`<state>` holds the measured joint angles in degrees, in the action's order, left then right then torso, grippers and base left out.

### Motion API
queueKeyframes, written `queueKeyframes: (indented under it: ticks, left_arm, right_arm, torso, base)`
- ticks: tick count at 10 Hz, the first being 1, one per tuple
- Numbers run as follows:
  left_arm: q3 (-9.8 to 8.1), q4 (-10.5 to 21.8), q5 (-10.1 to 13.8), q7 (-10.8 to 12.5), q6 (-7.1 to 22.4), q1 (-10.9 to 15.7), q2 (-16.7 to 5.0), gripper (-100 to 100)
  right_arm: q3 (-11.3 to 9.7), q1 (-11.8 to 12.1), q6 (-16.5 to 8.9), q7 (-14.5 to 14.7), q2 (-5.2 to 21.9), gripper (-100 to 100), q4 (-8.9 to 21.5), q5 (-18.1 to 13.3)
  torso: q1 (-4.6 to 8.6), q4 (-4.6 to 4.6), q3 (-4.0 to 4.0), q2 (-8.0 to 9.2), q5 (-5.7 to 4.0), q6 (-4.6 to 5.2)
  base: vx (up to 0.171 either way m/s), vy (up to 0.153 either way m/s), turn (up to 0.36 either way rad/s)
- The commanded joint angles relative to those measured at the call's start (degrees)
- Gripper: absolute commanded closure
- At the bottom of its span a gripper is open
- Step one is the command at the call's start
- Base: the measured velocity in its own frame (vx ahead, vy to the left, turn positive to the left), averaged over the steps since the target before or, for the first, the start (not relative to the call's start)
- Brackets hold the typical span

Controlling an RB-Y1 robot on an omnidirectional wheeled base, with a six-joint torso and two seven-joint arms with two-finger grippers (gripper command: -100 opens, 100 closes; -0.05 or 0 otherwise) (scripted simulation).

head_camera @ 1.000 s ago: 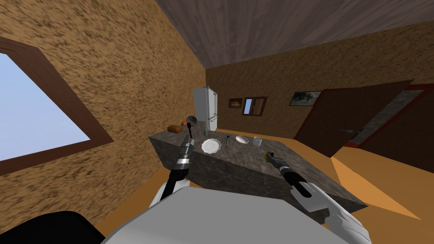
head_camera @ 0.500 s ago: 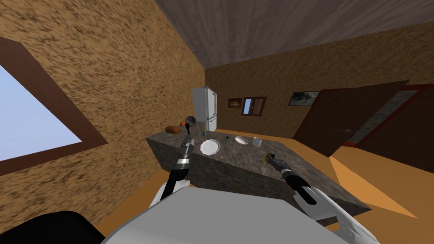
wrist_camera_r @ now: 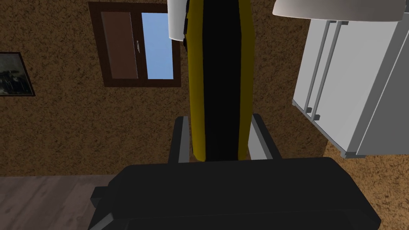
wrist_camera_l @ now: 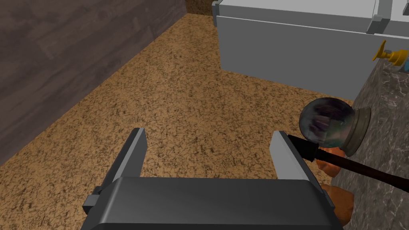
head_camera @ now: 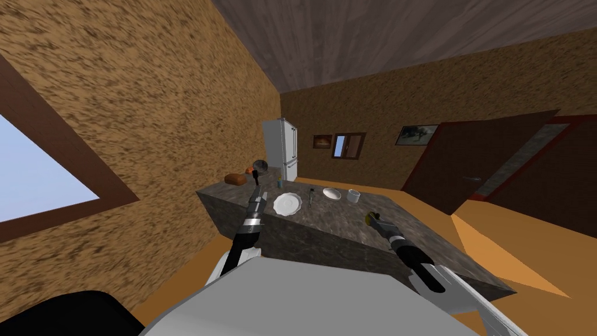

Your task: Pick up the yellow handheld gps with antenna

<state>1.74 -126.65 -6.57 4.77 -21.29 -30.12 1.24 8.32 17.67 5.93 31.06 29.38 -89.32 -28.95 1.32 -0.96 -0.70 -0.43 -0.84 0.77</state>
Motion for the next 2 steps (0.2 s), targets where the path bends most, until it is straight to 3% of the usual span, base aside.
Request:
queueKeyframes:
  ticks: [1,2]
  left_arm:
    - [0.00,0.00,0.00,0.00,0.00,0.00,0.00,0]
    - [0.00,0.00,0.00,0.00,0.00,0.00,0.00,0]
  right_arm:
    - [0.00,0.00,0.00,0.00,0.00,100,0.00,0.00]
    - [0.01,0.06,-0.08,-0.03,-0.01,0,-0.26,0.00]
  torso:
    - [0.00,0.00,0.00,0.00,0.00,0.00]
    - [-0.01,0.00,0.03,0.06,-0.01,0.00]
  base:
    - [0.000,0.000,0.000]
    - [0.000,0.000,0.000]
